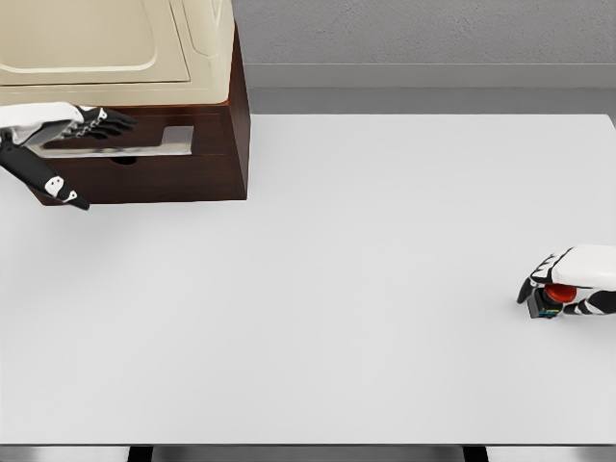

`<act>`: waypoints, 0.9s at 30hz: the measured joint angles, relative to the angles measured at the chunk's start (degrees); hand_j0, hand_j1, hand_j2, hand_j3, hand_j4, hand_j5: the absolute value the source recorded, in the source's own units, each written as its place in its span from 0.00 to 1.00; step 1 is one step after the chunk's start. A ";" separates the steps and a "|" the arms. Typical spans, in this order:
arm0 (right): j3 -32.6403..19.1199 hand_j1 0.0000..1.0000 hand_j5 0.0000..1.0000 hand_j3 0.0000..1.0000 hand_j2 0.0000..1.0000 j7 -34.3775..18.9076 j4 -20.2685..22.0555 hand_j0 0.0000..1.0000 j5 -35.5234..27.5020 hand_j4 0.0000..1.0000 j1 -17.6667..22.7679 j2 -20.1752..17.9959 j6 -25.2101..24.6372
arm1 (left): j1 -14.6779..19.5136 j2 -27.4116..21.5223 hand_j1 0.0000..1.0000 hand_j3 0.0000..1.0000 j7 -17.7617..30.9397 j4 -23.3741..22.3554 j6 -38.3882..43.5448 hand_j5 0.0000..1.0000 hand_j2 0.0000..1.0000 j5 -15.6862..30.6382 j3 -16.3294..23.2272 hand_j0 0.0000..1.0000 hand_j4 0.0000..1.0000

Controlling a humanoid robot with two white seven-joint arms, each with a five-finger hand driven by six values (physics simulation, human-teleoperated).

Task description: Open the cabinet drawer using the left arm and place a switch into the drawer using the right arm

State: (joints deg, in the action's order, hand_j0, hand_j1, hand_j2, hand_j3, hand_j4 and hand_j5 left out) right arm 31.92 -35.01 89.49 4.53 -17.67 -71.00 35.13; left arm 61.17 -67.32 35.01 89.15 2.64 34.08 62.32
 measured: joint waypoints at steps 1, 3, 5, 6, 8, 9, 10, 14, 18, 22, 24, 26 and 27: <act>0.00 0.59 0.59 0.59 0.59 0.00 -0.01 0.59 0.00 0.59 0.00 0.00 0.00 | 0.00 0.01 1.00 1.00 0.00 -0.01 0.00 1.00 1.00 0.00 -0.08 1.00 1.00; -0.01 0.58 0.58 0.58 0.58 0.03 -0.02 0.58 -0.08 0.58 0.00 0.00 -0.04 | 0.00 0.03 1.00 1.00 0.00 0.02 0.00 1.00 1.00 0.04 -0.18 1.00 1.00; -0.01 0.56 0.56 0.56 0.56 0.01 -0.04 0.56 -0.04 0.56 0.00 0.04 -0.02 | -0.79 0.03 1.00 1.00 0.00 0.03 0.00 1.00 1.00 0.04 -0.24 1.00 1.00; -0.01 0.54 0.54 0.54 0.54 0.01 -0.07 0.54 -0.02 0.54 0.00 0.06 -0.01 | -0.79 0.04 1.00 1.00 0.00 0.03 0.00 1.00 1.00 0.02 -0.28 1.00 1.00; -0.05 0.53 0.53 0.53 0.53 0.01 -0.16 0.53 -0.05 0.53 0.00 0.07 -0.02 | -0.79 0.04 1.00 1.00 0.00 0.04 0.00 1.00 1.00 0.01 -0.33 1.00 1.00; -0.09 0.53 0.53 0.53 0.53 0.01 -0.22 0.53 -0.02 0.53 -0.18 0.10 0.00 | -0.79 0.05 1.00 1.00 0.00 0.04 0.00 1.00 1.00 0.00 -0.34 1.00 1.00; -0.16 0.53 0.53 0.53 0.53 0.00 -0.27 0.53 0.00 0.53 -0.35 0.14 0.01 | -0.79 0.05 1.00 1.00 0.00 0.05 0.00 1.00 1.00 0.02 -0.35 1.00 1.00; -0.37 0.53 0.53 0.53 0.53 -0.01 -0.36 0.53 -0.04 0.53 -1.49 0.23 0.00 | -1.14 0.05 1.00 1.00 0.00 0.10 0.00 1.00 1.00 0.11 -0.37 1.00 1.00; -1.18 0.53 0.53 0.53 0.53 -0.01 -0.36 0.53 0.02 0.53 -1.41 0.32 0.02 | -1.23 0.03 1.00 1.00 0.00 0.20 0.00 1.00 1.00 0.24 -0.38 1.00 1.00; -1.69 0.51 0.51 0.51 0.51 -0.01 -0.27 0.51 0.02 0.51 -2.99 0.38 0.02 | -1.32 0.00 1.00 1.00 0.00 0.30 0.00 1.00 1.00 0.39 -0.37 1.00 1.00; -1.80 0.50 0.50 0.50 0.50 0.00 -0.20 0.50 0.02 0.50 -3.43 0.45 0.01 | -1.41 0.00 1.00 1.00 0.00 0.35 0.00 1.00 1.00 0.45 -0.37 1.00 1.00; -1.86 0.49 0.49 0.49 0.49 -0.01 -0.14 0.49 0.03 0.49 -3.78 0.51 0.02 | -1.75 -0.02 1.00 1.00 -0.04 0.38 -0.02 1.00 1.00 0.63 -0.45 1.00 1.00; -1.88 0.49 0.49 0.49 0.49 -0.01 -0.11 0.49 0.04 0.49 -4.13 0.64 0.03 | -2.20 -0.08 1.00 1.00 -0.18 0.39 -0.06 1.00 1.00 0.99 -0.73 1.00 1.00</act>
State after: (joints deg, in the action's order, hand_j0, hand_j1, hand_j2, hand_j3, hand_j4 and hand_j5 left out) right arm 30.04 -35.02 89.38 4.58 -21.79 -70.37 35.15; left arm 58.98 -67.40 34.83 89.54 2.58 35.07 61.59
